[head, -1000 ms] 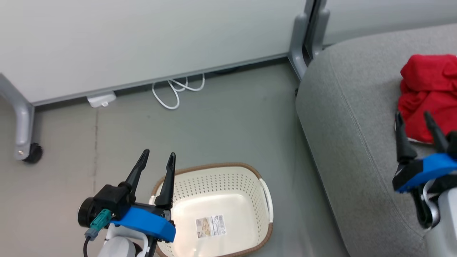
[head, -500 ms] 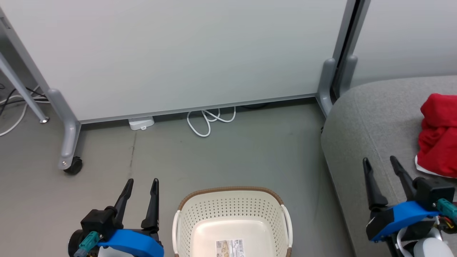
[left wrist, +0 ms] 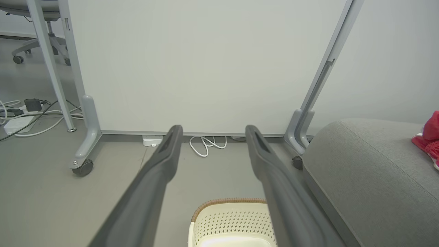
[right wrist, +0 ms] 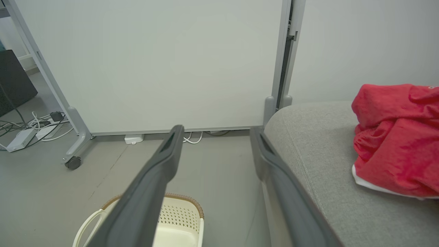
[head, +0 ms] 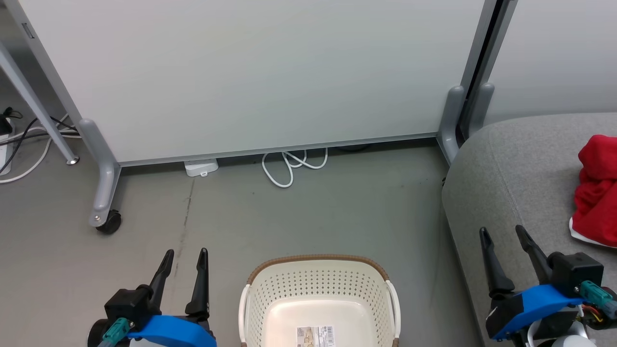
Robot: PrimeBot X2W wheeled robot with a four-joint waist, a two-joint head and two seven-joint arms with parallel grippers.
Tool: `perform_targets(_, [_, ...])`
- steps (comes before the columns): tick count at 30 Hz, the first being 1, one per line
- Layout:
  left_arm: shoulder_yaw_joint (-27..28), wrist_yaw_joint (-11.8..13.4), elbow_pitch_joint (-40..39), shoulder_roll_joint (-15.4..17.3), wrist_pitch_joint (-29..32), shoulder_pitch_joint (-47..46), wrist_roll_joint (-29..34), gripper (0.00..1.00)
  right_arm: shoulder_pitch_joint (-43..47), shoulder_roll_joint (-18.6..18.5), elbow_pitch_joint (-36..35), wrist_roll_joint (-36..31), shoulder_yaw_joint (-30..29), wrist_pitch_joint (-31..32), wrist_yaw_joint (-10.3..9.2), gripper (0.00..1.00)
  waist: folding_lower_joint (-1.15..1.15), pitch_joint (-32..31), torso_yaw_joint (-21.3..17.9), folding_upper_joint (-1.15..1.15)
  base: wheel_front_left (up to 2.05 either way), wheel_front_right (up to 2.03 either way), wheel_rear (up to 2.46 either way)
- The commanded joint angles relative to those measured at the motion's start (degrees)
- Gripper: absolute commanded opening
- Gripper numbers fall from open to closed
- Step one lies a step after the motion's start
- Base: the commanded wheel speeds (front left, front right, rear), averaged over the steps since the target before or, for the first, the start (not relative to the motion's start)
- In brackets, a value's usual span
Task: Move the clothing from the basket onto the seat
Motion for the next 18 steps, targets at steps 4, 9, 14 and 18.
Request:
perform_targets(4, [0.02,-0.06,0.2,-0.07,-0.15,-0.12,-0.38,1.0,0.82,0.37,-0.55,0.31,-0.03,0.12,0.01,1.0,0.01,0.09,-0.34,0.0,0.0,0.0,0.0])
perform_targets(9, [-0.11,-0.06,0.29,-0.08,-0.15,-0.31,-0.3,1.0,0.95,0.47,-0.38,0.48,0.26,0.03,0.01,1.0,0.01,0.2,-0.48,0.0,0.0,0.0,0.0])
perform_targets(14, [-0.24,-0.06,0.42,-0.24,-0.15,-0.54,-0.53,1.0,0.7,0.56,0.0,0.61,0.56,-0.18,0.01,1.0,0.01,0.22,-0.51,0.0,0.0,0.0,0.0])
perform_targets(18, [-0.13,-0.06,0.44,-0.38,-0.15,-0.7,-0.74,1.0,0.44,0.58,0.29,0.82,0.7,-0.25,0.01,1.0,0.01,0.19,-0.48,0.0,0.0,0.0,0.0])
